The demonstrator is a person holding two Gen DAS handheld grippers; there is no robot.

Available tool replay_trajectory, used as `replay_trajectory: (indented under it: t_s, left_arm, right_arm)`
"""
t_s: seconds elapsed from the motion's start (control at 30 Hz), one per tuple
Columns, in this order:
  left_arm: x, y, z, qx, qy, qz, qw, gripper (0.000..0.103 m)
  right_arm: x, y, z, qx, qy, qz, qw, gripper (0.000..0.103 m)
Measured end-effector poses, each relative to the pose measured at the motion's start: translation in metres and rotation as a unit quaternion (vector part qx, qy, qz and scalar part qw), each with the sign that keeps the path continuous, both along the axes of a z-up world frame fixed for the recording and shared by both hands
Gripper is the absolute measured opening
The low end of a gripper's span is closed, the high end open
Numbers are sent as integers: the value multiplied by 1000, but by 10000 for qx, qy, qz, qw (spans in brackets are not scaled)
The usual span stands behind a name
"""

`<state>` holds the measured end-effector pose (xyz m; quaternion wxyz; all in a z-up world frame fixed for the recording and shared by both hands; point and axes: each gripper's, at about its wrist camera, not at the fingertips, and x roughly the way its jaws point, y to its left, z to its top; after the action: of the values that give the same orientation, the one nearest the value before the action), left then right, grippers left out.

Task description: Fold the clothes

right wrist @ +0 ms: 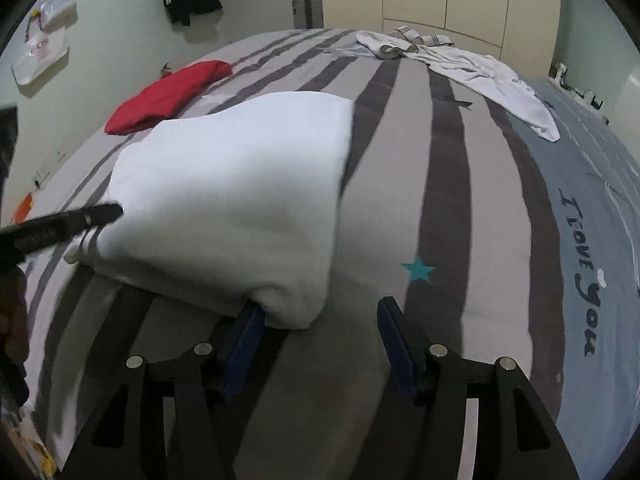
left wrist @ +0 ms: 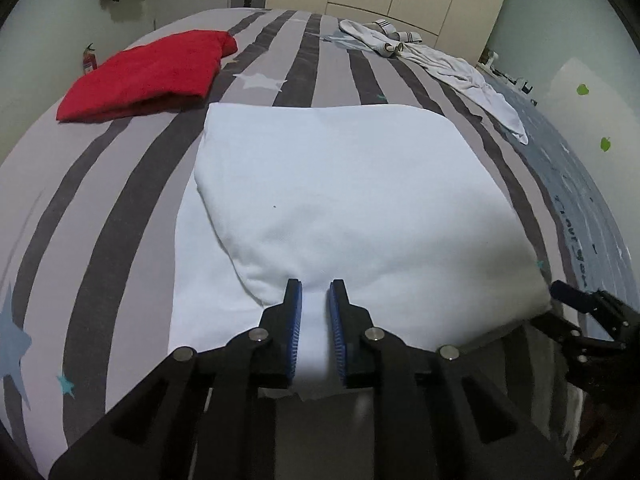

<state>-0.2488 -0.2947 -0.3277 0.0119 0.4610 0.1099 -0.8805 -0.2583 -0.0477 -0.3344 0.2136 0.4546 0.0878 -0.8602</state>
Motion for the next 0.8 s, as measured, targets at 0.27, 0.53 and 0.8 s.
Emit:
replay_trajectory:
  t_s: [0.27,0.53,0.8]
  left_arm:
    - [4,-12,2,138,-83,158,9997,3]
    - [16,-9,27,-168,-25,444,9989,5]
    - [-19,-8,36,-181,545,521,9970,16]
  right_arm:
    - [0,15,0,-45,-112,86,9999,54]
    - [1,53,10,48,-334,-614,9975,50]
    - [-43,-13,45,-862,307,-194,9956,45]
